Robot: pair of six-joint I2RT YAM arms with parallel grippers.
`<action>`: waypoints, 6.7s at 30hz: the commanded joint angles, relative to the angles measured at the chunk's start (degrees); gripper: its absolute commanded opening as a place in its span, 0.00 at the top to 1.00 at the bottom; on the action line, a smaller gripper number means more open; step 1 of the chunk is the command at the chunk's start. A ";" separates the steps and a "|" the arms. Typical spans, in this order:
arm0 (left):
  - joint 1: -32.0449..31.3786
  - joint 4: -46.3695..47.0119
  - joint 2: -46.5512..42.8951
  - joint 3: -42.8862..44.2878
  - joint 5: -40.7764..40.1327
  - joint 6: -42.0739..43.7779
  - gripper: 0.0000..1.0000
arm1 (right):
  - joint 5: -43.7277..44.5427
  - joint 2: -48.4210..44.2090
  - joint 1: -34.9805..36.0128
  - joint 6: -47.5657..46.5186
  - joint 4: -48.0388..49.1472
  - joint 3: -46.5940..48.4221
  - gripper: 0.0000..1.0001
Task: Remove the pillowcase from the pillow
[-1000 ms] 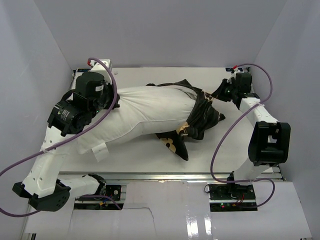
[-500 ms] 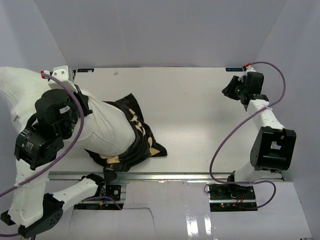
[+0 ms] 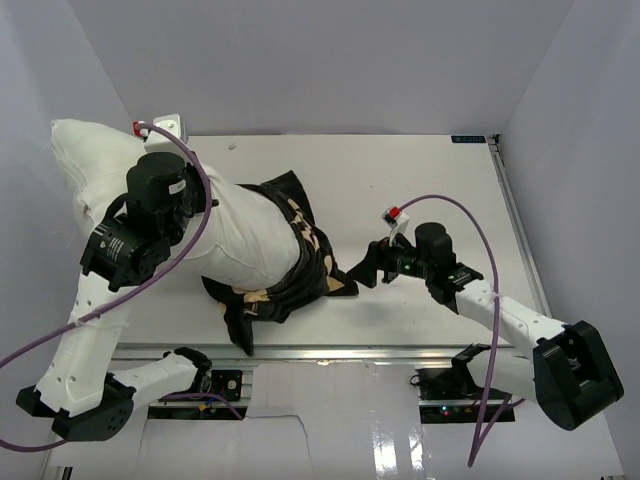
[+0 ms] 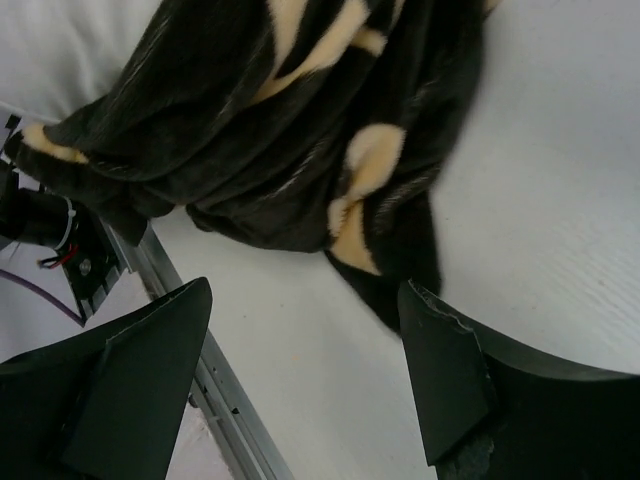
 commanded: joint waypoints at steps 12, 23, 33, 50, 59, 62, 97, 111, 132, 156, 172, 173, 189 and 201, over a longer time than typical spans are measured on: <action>-0.19 7.76 1.10 -5.29 9.12 -4.68 1.00 | 25.26 19.42 17.98 4.41 8.14 6.72 0.28; -0.10 9.61 3.04 -6.26 5.25 -2.84 1.00 | 44.87 23.74 11.83 8.11 4.80 6.73 0.92; -0.18 8.12 1.72 -4.33 7.44 -0.82 1.00 | 42.96 14.95 -10.30 8.02 5.68 0.05 0.92; -0.10 -0.93 -0.74 7.00 11.05 1.29 1.00 | 30.39 22.41 -36.60 7.40 2.95 12.79 0.92; -0.18 -4.54 -0.12 11.93 5.87 2.61 1.00 | 32.75 27.42 -40.64 8.55 -0.39 20.34 0.92; -0.10 -5.33 -0.13 13.50 5.78 2.17 1.00 | 33.81 28.82 -41.61 9.95 -0.57 21.58 0.92; -0.01 2.93 12.71 17.56 -22.42 -1.34 1.00 | 40.22 6.43 -42.58 3.54 -14.45 18.59 0.92; 0.25 1.26 10.07 10.54 -27.09 -4.32 1.00 | 36.71 -2.98 -44.42 1.69 -18.32 16.93 0.92; 3.42 10.65 1.82 -27.66 -12.07 -25.50 1.00 | 25.47 -8.69 -44.51 2.57 -13.67 6.29 0.92; -13.53 23.48 11.98 -22.10 37.50 1.02 0.21 | 17.99 -12.04 -44.42 2.57 -13.48 3.04 0.92; -2.59 15.76 43.65 4.81 16.41 -5.12 0.19 | 18.34 -14.06 -44.51 0.64 -15.95 2.68 0.92; -1.43 15.94 43.38 5.07 16.85 -5.30 0.19 | 18.77 -14.32 -44.51 0.72 -16.12 2.68 0.92; 0.78 19.01 49.10 8.33 24.22 -3.98 0.17 | 11.05 -14.59 -43.73 4.06 -9.36 -1.70 0.92; -14.84 15.85 32.67 6.85 15.98 -0.11 0.02 | 26.59 -9.84 -22.30 -0.07 -25.43 11.37 0.07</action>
